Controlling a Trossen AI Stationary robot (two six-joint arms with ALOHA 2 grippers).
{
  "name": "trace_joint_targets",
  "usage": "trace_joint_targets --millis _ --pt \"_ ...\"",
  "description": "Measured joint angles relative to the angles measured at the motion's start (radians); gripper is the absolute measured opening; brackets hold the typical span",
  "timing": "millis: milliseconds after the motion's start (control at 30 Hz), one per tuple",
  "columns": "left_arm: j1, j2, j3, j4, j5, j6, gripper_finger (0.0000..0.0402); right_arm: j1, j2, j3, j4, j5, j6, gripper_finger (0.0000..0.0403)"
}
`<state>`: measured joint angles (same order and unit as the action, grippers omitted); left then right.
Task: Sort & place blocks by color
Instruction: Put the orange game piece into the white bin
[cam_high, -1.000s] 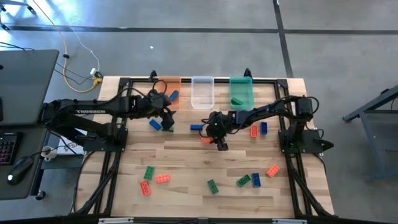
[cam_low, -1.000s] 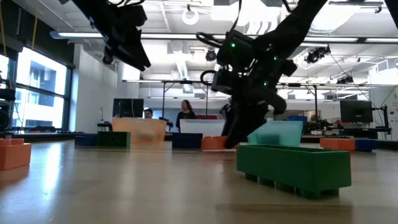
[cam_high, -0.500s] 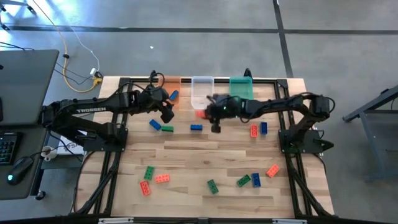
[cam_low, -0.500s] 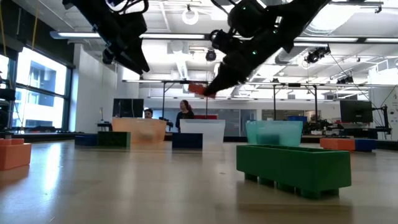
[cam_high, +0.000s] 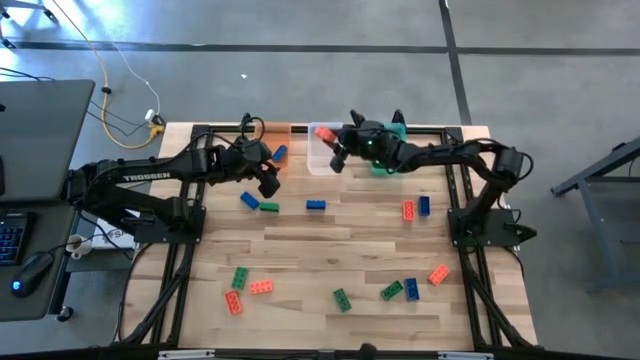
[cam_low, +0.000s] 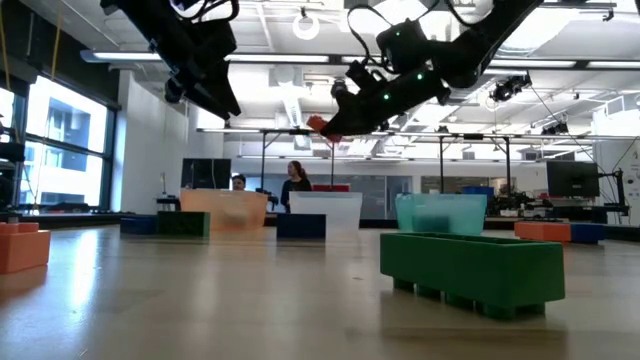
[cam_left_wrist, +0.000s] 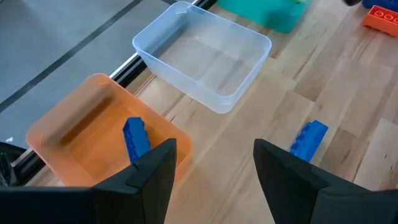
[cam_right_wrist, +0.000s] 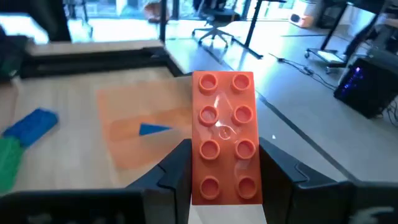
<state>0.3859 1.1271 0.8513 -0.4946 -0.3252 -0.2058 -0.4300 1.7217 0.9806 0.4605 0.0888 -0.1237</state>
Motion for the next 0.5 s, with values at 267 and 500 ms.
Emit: trace_joint_targets --millis 267,500 --pt "0.000 0.000 0.000 -0.001 0.000 0.000 0.0202 -0.036 0.090 0.000 -0.010 -0.043 0.103 0.0115" --pt "0.000 0.000 0.000 -0.001 0.000 0.000 0.0202 -0.035 0.145 0.000 -0.053 -0.079 0.149 0.0115"
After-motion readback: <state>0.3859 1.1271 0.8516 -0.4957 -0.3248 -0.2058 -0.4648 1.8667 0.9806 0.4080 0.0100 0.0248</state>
